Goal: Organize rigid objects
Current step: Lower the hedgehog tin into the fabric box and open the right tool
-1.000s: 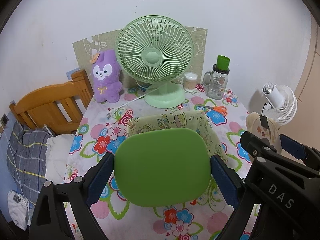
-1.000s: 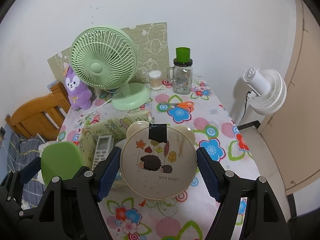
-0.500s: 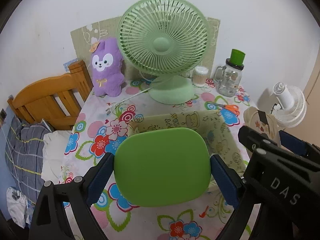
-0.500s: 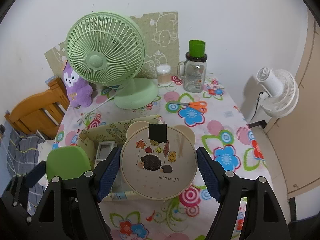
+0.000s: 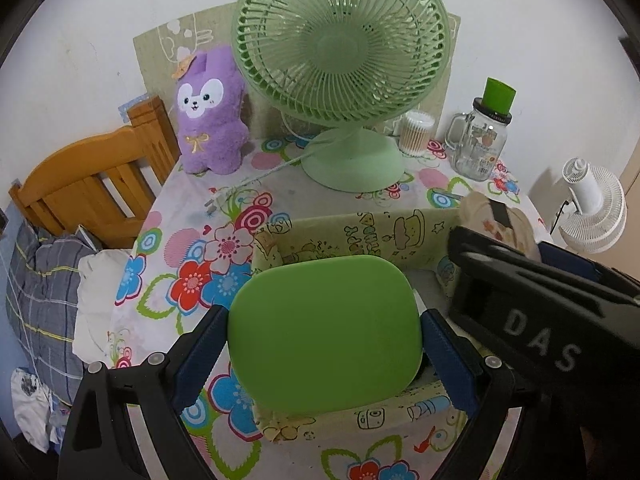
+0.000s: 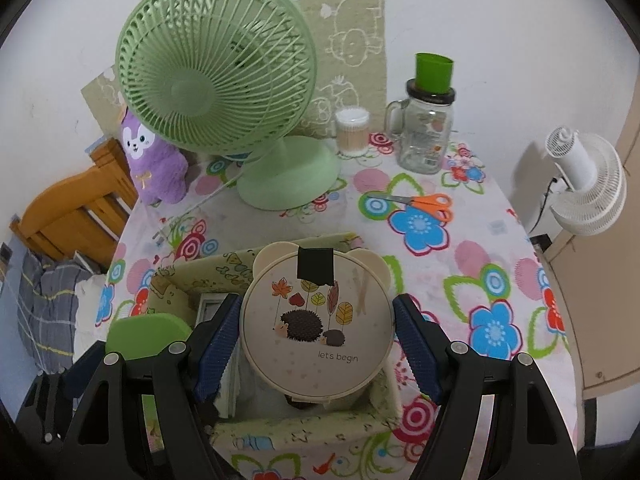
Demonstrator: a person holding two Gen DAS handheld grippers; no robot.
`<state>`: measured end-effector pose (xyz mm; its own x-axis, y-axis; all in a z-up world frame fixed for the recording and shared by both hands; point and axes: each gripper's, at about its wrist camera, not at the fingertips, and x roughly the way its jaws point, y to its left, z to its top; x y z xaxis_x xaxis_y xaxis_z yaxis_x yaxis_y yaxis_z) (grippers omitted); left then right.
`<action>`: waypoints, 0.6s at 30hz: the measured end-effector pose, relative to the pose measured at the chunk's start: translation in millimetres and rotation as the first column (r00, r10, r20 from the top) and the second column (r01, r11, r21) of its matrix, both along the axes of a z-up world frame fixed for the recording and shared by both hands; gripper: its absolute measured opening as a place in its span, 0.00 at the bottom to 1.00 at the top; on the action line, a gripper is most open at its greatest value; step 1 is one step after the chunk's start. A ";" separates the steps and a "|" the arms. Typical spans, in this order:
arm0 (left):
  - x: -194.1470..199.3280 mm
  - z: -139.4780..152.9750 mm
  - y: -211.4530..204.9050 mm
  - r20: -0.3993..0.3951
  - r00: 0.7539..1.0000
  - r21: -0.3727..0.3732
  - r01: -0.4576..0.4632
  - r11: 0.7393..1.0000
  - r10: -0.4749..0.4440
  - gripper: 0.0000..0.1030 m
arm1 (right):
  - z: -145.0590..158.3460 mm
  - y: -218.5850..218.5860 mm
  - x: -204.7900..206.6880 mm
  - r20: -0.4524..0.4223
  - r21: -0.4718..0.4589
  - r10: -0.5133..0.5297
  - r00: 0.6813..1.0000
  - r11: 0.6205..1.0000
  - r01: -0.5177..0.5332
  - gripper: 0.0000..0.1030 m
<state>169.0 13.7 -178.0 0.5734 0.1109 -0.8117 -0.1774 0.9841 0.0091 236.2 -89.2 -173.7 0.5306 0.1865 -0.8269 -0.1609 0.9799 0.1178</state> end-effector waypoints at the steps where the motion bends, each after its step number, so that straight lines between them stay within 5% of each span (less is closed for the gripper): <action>1: 1.1 -1.8 -0.3 -0.004 1.000 0.000 0.000 1.000 0.000 0.93 | -2.3 2.2 1.7 -0.007 0.000 0.005 1.000 1.000 -0.005 0.76; 18: 18.6 -22.0 7.4 -0.067 0.998 0.001 -0.009 1.000 0.009 0.93 | -37.5 21.4 22.8 -0.109 0.000 0.022 0.994 1.000 -0.022 0.76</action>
